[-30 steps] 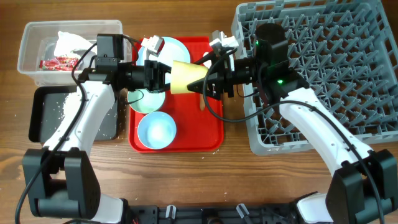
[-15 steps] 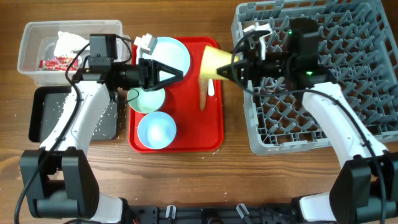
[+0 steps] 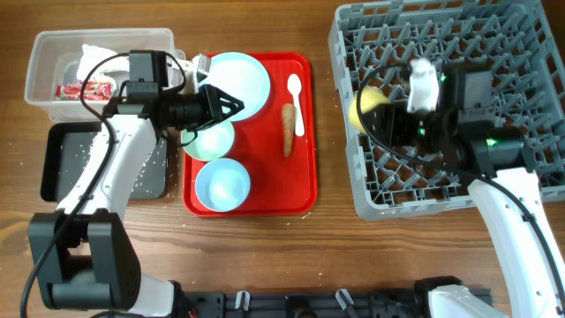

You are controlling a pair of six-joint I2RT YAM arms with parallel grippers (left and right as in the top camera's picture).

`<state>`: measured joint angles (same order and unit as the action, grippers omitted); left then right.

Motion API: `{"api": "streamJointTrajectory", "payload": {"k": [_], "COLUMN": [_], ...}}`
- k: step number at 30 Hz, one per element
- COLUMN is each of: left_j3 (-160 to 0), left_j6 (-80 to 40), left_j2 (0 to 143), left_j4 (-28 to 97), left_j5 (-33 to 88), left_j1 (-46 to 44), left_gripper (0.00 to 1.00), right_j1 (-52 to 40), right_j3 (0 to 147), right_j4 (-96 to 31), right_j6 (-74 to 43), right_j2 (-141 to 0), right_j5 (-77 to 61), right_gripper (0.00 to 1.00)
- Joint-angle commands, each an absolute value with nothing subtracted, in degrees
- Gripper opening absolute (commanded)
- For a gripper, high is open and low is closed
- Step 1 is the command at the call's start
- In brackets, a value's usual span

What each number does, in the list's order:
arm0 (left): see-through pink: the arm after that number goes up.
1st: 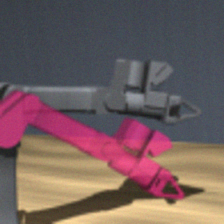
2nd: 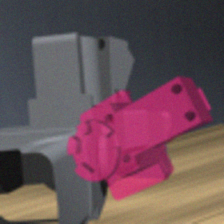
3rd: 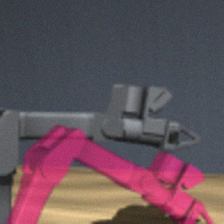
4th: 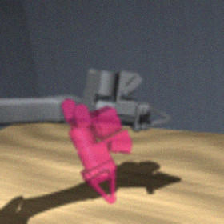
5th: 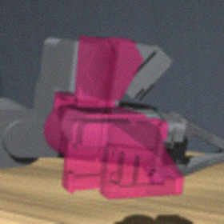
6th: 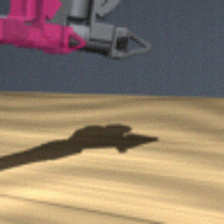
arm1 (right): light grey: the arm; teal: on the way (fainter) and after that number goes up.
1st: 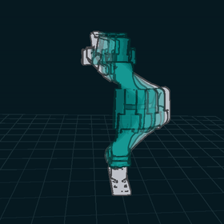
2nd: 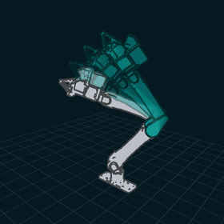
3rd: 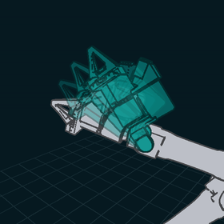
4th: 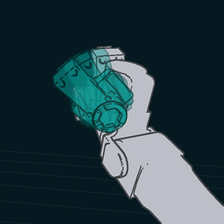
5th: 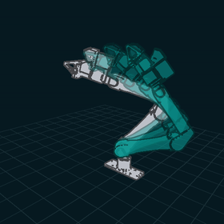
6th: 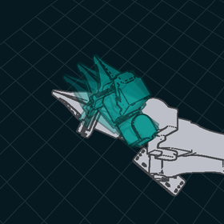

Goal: Sort waste into correct bins and load items into the dishwasher rack
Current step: 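Place the yellow cup in the dish rack with the right gripper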

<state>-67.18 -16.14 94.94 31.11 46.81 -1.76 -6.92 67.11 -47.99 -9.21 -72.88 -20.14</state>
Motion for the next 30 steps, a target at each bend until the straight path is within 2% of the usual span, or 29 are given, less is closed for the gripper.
{"api": "streamJointTrajectory", "payload": {"k": [1,7,18,21,22,25,30], "left_j3": [-68.1,-68.1,-68.1,-68.1,-68.1,-68.1,-68.2], "left_j6": [-13.63,-13.21,-12.12,-12.14,-12.14,-12.14,-10.22], "left_j2": [93.8,93.8,93.8,93.8,93.8,93.8,93.49], "left_j4": [32.69,33.78,35.92,35.88,35.88,35.9,35.86], "left_j5": [39.22,36.12,35.81,35.66,35.66,35.66,33.28], "left_j1": [-1.65,-1.65,-1.65,-1.65,-1.65,-1.65,-1.54], "left_gripper": [0.22,0.26,0.27,0.28,0.29,0.31,0.37], "right_j1": [-6.87,-6.87,-6.9,-6.9,-6.9,-6.9,-6.9], "right_j3": [67.31,67.29,67.29,67.29,67.29,67.29,70.43], "right_j4": [-57.54,-62.46,-61.04,-60.25,-59.88,-58.74,-56.25], "right_j6": [-14.22,-15.07,-13.45,-13.45,-13.47,-13.5,-13.69], "right_j2": [-72.77,-73.91,-86.39,-88.6,-89.14,-89.25,-89.25], "right_j5": [-8.03,-4.01,-3.95,-4.38,-4.56,-5.26,-10.68], "right_gripper": [0.5,0.5,0.51,0.64,0.74,0.89,0.96]}}
